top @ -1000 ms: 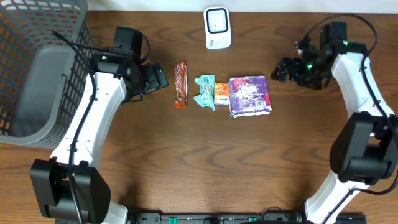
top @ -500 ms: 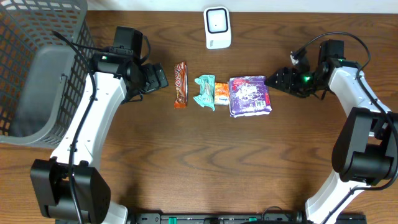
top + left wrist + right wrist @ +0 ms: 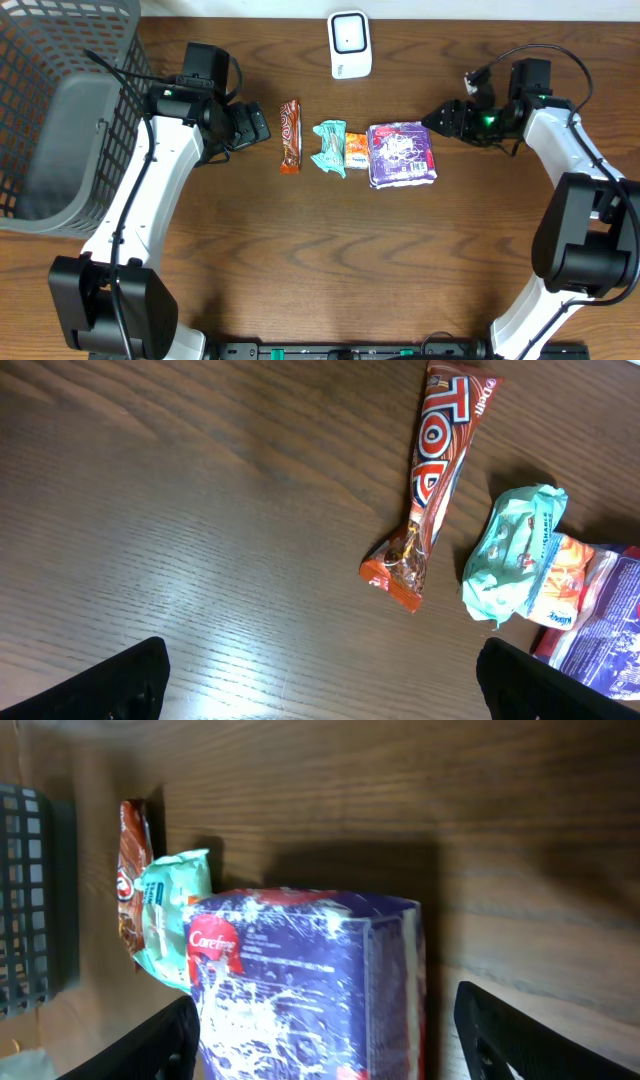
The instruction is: Scan the item barcode
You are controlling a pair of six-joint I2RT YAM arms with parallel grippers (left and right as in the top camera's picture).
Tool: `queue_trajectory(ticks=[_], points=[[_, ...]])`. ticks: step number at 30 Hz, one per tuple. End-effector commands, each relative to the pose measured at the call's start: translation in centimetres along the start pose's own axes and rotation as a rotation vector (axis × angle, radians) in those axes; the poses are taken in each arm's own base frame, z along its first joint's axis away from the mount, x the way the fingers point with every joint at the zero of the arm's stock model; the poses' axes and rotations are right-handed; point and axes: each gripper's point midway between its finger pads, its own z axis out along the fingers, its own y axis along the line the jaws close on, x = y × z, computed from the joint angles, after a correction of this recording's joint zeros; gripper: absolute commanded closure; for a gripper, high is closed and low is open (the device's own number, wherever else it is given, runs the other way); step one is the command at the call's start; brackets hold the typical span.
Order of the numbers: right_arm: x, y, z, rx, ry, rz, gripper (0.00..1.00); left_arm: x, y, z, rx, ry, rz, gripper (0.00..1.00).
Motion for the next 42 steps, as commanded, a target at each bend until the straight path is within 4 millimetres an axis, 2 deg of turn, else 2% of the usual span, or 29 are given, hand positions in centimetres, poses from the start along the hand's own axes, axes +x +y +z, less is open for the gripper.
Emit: queue_trajectory(ticks=[1, 24, 34, 42], points=[[0.4, 0.3, 0.6, -0.015, 0.009, 0.029, 0.23, -0.3, 0.1, -0.2, -0.008, -0.012, -0.002, 0.02], [-0.2, 1.1, 1.8, 0.018, -0.01, 0.017, 0.23, -0.3, 0.1, -0.2, -0.008, -0.011, -0.002, 0.02], [1.6, -0.2, 3.4, 0.136, 0.024, 0.009, 0.24, -0.3, 0.1, -0.2, -0.008, -0.012, -0.002, 0.02], [2.8, -0.9, 4.3, 0.122, 0.019, 0.022, 0.25, -0.3, 0.1, -0.2, -0.008, -0.011, -0.002, 0.02]])
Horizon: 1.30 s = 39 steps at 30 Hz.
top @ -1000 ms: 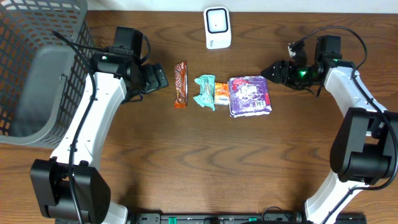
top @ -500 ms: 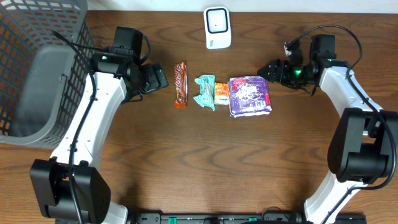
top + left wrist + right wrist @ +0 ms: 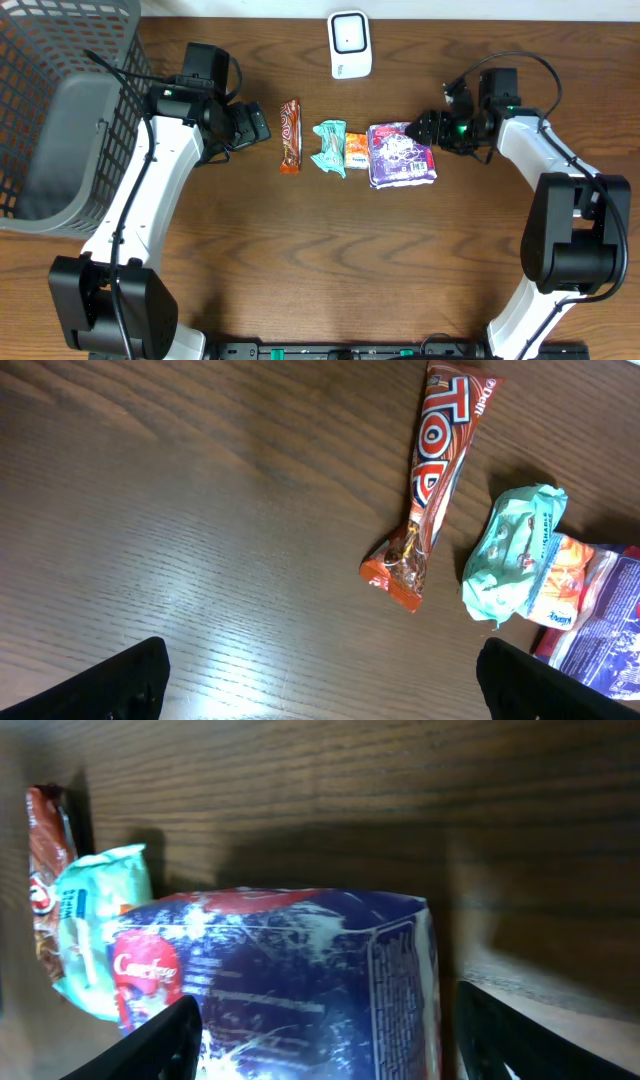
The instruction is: Scan the item barcode
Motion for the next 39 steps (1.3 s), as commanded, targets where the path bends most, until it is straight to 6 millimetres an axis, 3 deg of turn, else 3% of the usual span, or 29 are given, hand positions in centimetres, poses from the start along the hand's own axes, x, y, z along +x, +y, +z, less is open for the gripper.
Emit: queue_trajectory(ticks=[1, 6, 27, 31, 36, 39], points=[[0.8, -0.3, 0.6, -0.003, 0.012, 0.026, 0.25, -0.3, 0.1, -0.2, -0.008, -0.011, -0.001, 0.02], [0.8, 0.1, 0.7, -0.029, 0.008, 0.029, 0.32, -0.3, 0.1, -0.2, -0.008, -0.012, -0.002, 0.02], [0.9, 1.0, 1.2, -0.044, 0.01, 0.008, 0.37, -0.3, 0.1, -0.2, -0.008, -0.012, -0.002, 0.02], [1.2, 0.8, 1.3, -0.038, 0.016, 0.012, 0.56, -0.3, 0.1, -0.2, -0.008, -0.011, -0.002, 0.02], [1.0, -0.1, 1.1, 0.006, 0.005, 0.016, 0.96, -0.3, 0.1, -0.2, -0.008, -0.012, -0.002, 0.02], [0.5, -0.4, 0.4, 0.011, -0.006, 0.028, 0.99, -0.3, 0.1, -0.2, -0.008, -0.011, -0.001, 0.02]])
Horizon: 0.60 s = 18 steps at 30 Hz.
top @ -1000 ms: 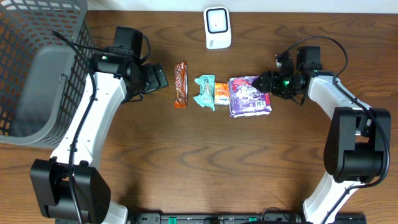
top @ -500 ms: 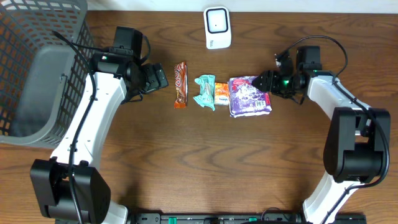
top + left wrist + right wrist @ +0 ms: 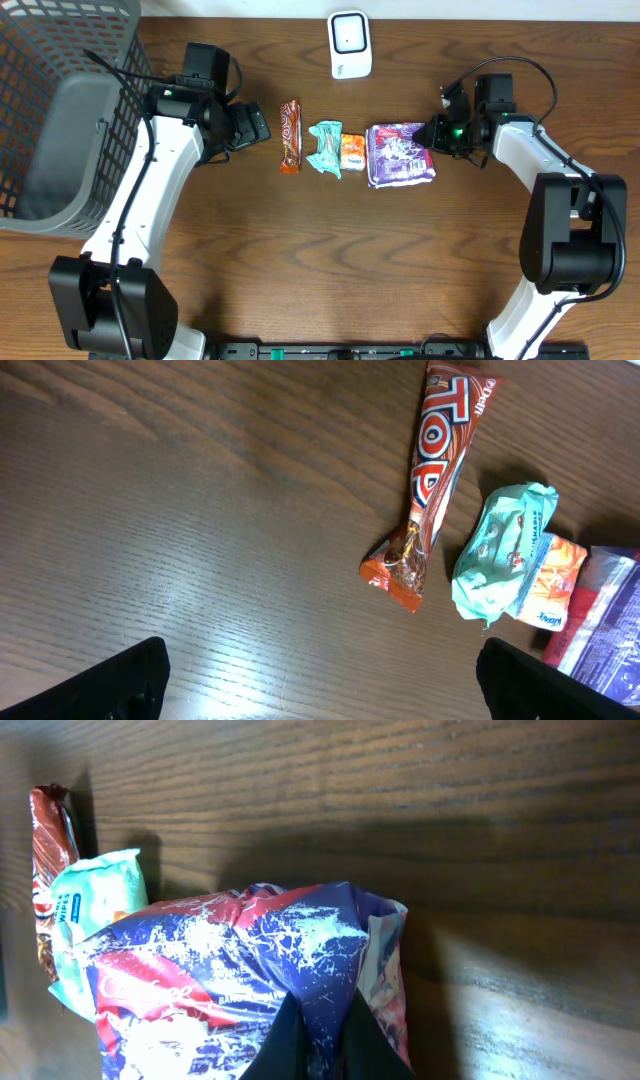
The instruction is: Scan the item barcode
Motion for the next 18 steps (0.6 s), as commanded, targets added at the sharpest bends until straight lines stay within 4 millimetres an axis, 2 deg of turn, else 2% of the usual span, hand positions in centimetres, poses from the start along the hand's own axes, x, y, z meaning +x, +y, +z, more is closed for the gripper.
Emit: queue_trajectory(ticks=[1, 7, 10, 13, 18], points=[[-0.2, -0.7, -0.7, 0.029, -0.004, 0.018, 0.99, -0.3, 0.1, -0.2, -0.008, -0.012, -0.002, 0.02], [-1.9, -2.7, -4.7, 0.223, -0.069, 0.028, 0.99, -0.3, 0.1, -0.2, -0.008, -0.012, -0.002, 0.02], [-2.4, -2.3, -6.3, 0.258, -0.09, -0.027, 0.99, -0.3, 0.1, -0.2, -0.008, -0.012, -0.002, 0.02], [-2.6, -1.7, -7.1, 0.257, -0.1, -0.072, 0.99, -0.3, 0.1, -0.2, -0.008, -0.011, -0.002, 0.02], [-2.7, -1.7, -7.1, 0.255, -0.105, -0.082, 0.99, -0.3, 0.1, -0.2, -0.008, -0.012, -0.002, 0.02]])
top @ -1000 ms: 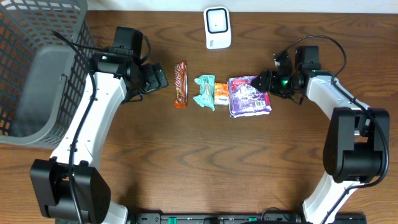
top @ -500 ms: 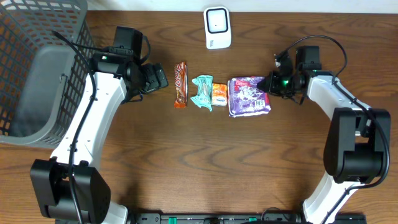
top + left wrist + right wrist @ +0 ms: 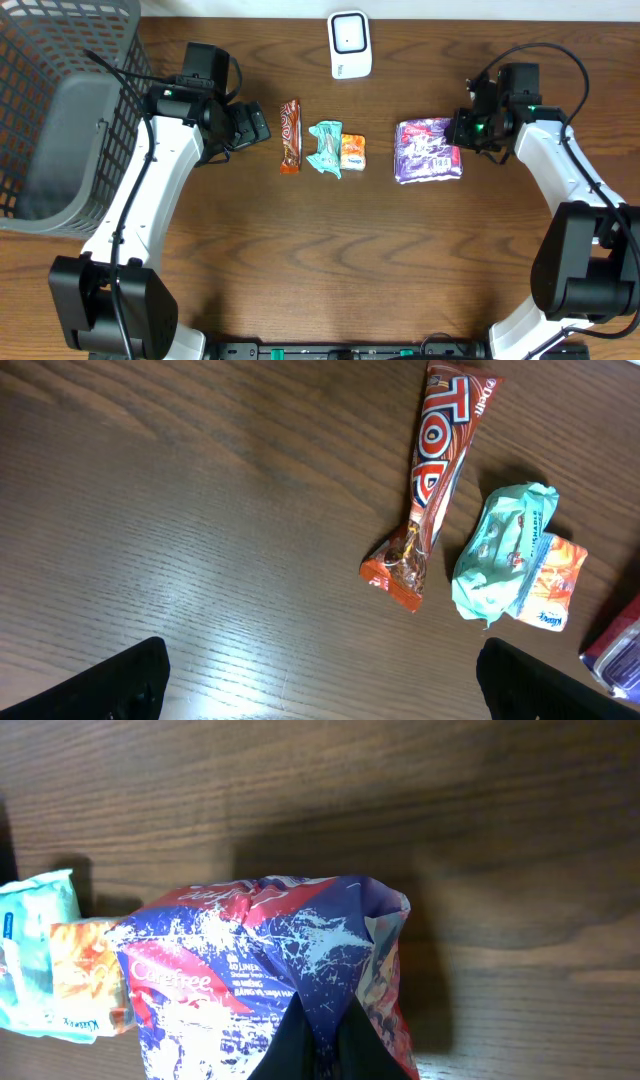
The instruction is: Scan the item barcode
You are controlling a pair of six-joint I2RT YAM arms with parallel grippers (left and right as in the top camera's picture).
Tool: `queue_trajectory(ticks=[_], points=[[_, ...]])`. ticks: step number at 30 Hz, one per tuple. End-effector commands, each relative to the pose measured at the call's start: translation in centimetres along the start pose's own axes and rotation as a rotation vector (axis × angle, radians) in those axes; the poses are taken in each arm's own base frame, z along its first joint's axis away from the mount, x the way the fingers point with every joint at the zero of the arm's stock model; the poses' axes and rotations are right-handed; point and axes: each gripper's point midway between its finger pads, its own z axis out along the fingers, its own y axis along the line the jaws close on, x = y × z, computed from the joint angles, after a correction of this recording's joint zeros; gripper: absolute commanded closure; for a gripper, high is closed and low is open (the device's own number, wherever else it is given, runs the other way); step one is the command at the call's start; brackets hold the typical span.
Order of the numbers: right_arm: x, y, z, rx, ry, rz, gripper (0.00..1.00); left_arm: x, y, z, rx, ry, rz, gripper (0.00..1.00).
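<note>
The purple Carefree pack (image 3: 429, 164) lies right of the other items, and my right gripper (image 3: 463, 130) is shut on its right end; in the right wrist view the black fingertips (image 3: 290, 1045) pinch the wrapper (image 3: 240, 980). A white barcode scanner (image 3: 350, 44) stands at the table's far edge. My left gripper (image 3: 255, 126) stands open over bare wood left of the brown Top bar (image 3: 290, 135), its fingers (image 3: 130, 675) wide apart. The Top bar (image 3: 435, 460) shows in that view too.
A teal wrapper (image 3: 328, 148) and a small orange packet (image 3: 353, 152) lie between the Top bar and the purple pack. A grey mesh basket (image 3: 60, 110) fills the far left corner.
My right gripper, still shut on the purple pack, has moved to the right with it; a gap now separates the pack from the orange packet. The left arm has not moved.
My right gripper stood open to the right of the purple pack, which touched the orange packet. It then came up against the pack's right end, still open. After that it was shut on the wrapper, and now the pack sits farther right.
</note>
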Motion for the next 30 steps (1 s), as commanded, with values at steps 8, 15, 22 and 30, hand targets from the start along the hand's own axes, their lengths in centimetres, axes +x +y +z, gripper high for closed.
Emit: queue_trajectory(ticks=[8, 15, 22, 30], points=[[-1.2, 1.9, -0.8, -0.06, -0.04, -0.06, 0.99, -0.3, 0.1, -0.2, -0.008, -0.012, -0.002, 0.02], [-0.5, 4.0, 0.0, -0.086, -0.022, -0.102, 0.99, -0.3, 0.1, -0.2, -0.008, -0.012, -0.002, 0.02], [-0.5, 3.5, 0.3, -0.029, -0.023, -0.063, 0.69, -0.3, 0.1, -0.2, -0.008, -0.011, -0.002, 0.02], [-1.3, 4.0, -1.9, -0.031, -0.05, -0.065, 0.54, -0.3, 0.1, -0.2, -0.008, -0.012, -0.002, 0.02]])
